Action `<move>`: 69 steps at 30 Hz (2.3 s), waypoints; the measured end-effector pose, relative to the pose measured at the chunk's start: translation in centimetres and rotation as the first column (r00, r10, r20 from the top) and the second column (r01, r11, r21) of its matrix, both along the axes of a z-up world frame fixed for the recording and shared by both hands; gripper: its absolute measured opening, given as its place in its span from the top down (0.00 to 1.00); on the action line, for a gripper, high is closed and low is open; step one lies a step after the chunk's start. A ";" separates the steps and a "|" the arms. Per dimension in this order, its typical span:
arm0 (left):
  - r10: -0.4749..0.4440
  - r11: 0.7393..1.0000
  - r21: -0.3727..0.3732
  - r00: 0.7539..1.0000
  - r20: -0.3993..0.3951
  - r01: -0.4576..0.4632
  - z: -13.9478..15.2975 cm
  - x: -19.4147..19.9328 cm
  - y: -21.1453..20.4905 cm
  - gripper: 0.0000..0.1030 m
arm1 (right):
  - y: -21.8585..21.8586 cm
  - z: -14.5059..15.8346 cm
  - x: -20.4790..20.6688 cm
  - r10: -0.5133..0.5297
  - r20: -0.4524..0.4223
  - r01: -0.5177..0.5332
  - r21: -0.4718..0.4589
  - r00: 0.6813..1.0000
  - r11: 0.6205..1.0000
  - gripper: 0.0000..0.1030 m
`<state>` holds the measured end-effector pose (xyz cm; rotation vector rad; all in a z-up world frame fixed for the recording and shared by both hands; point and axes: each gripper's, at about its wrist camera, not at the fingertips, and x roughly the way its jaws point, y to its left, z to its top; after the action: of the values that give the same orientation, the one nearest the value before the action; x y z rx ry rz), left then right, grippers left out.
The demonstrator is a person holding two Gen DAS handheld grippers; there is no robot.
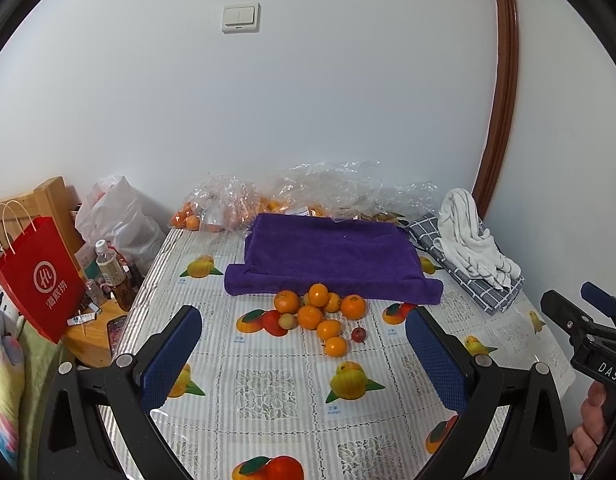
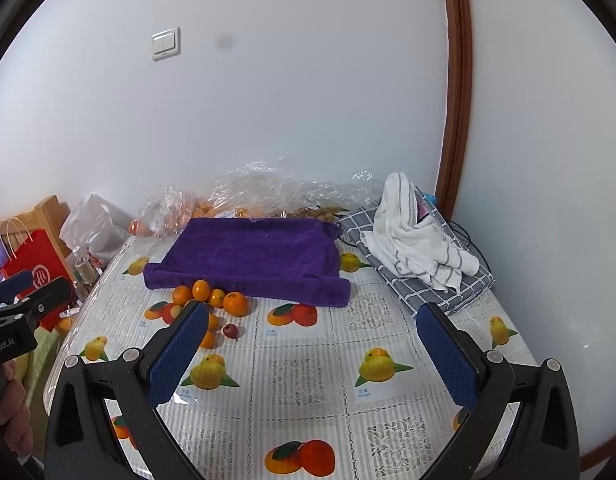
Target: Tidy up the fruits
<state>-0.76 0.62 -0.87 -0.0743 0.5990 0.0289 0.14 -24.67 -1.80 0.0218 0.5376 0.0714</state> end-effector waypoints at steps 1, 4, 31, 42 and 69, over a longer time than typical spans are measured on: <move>0.002 1.000 0.001 1.000 0.001 -0.002 0.0 -0.1 0.0 0.00 | 0.1 0.0 0.0 0.000 0.001 0.000 0.002 1.000 1.000 0.01; 0.001 1.000 0.004 1.000 0.000 -0.001 0.0 -0.1 0.1 0.00 | 0.2 0.0 -0.1 0.004 -0.002 -0.004 0.017 1.000 1.000 0.01; 0.005 1.000 0.020 1.000 0.003 -0.005 -0.7 0.3 0.3 0.00 | 1.0 -0.7 0.2 0.020 0.015 -0.019 -0.021 1.000 1.000 0.01; 0.002 1.000 0.011 1.000 0.000 -0.002 -0.7 0.7 0.6 0.00 | 1.2 -0.7 0.4 0.010 -0.010 -0.011 -0.051 1.000 0.999 0.01; -0.017 1.000 0.014 0.997 -0.072 0.018 -11.2 10.6 4.7 0.06 | 4.6 -11.4 11.0 0.104 -0.125 -0.104 0.010 0.987 0.995 0.11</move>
<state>9.81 5.29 -12.08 -0.0544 0.6717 0.0193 11.15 -20.08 -13.18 0.0013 0.6638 0.1740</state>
